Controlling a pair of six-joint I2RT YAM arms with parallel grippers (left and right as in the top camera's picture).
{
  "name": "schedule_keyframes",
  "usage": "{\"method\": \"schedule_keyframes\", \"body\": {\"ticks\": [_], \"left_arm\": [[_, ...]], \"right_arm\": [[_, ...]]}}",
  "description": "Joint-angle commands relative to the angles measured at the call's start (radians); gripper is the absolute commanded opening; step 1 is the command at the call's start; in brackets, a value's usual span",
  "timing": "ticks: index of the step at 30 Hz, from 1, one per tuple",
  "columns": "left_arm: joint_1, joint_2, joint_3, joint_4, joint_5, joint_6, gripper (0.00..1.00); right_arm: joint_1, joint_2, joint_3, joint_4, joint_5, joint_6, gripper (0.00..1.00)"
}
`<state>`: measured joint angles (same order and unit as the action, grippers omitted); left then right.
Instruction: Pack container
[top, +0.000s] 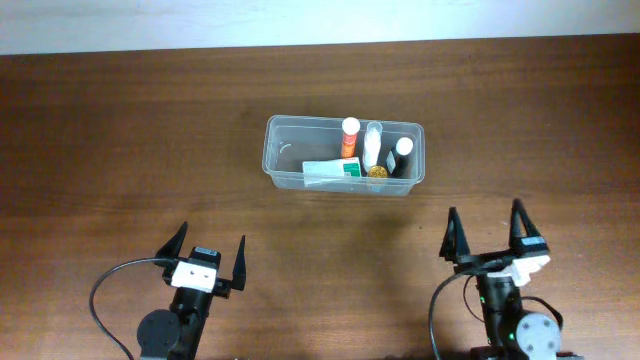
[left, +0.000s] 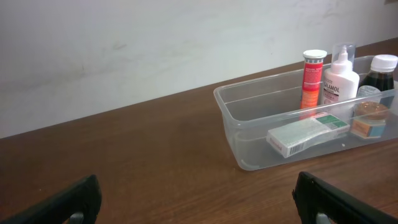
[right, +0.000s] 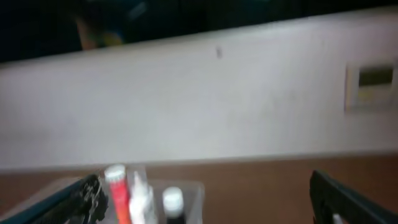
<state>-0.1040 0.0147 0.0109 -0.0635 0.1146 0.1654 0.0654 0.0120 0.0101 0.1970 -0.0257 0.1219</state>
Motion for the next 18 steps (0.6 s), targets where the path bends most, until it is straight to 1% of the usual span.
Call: {"method": "schedule_keyframes", "body": {"ticks": [1,11,18], "left_arm": [[0.005,-0.009,-0.002,-0.005,-0.010,0.016,1.00],[0.005,-0.009,-0.002,-0.005,-0.010,0.016,0.99],[0.005,-0.009,-0.002,-0.005,-0.010,0.016,0.99]], "right_arm": [[0.008,-0.009,-0.005,-0.074,0.013,-0.023,0.98],[0.008,-0.009,-0.005,-0.280,0.039,-0.045,0.98],[0.008,-0.009,-0.005,-0.278,0.042,-0.066,0.98]]}}
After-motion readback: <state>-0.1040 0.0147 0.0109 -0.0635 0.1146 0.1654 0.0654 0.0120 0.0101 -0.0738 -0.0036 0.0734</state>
